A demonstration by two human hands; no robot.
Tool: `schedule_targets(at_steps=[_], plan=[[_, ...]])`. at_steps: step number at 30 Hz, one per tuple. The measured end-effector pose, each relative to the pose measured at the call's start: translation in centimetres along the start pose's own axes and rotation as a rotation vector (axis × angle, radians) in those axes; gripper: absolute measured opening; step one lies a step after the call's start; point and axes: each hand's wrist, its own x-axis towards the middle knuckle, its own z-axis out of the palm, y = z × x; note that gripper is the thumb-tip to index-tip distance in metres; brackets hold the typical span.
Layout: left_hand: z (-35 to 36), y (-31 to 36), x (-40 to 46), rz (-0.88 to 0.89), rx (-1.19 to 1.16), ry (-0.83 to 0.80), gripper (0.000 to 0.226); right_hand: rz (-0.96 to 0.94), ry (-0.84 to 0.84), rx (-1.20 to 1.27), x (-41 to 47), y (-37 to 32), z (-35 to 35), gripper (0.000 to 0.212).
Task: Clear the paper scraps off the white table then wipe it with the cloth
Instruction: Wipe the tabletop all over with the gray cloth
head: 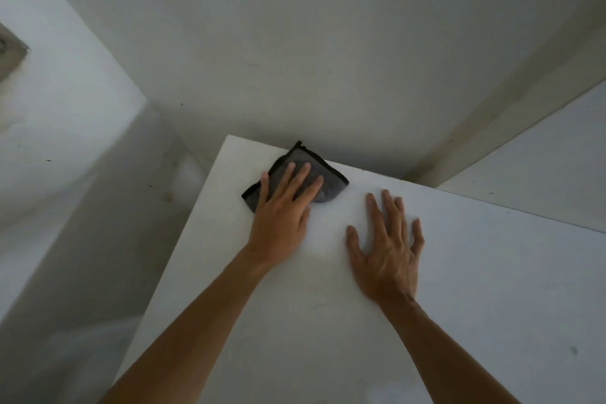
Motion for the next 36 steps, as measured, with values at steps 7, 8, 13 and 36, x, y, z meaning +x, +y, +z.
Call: schedule_targets(at_steps=[7, 8, 13, 36], plan=[[-1.7, -9.4, 3.7, -0.419, -0.055, 0.094, 0.051, -0.003, 0.005, 0.002, 0.0, 0.1, 0.1, 0.07], [-2.4, -10.7, 3.9, -0.449, -0.097, 0.132, 0.05, -0.005, 0.01, 0.003, 0.0, 0.1, 0.1, 0.07], [-5.8, -8.7, 2.2, -0.353, -0.11, 0.359, 0.05, 0.005, 0.011, 0.004, 0.0, 0.1, 0.1, 0.069], [-2.4, -3.2, -1.4, 0.034, -0.07, 0.053, 0.061, -0.006, 0.034, 0.041, -0.1, 0.0, 0.0, 0.066]])
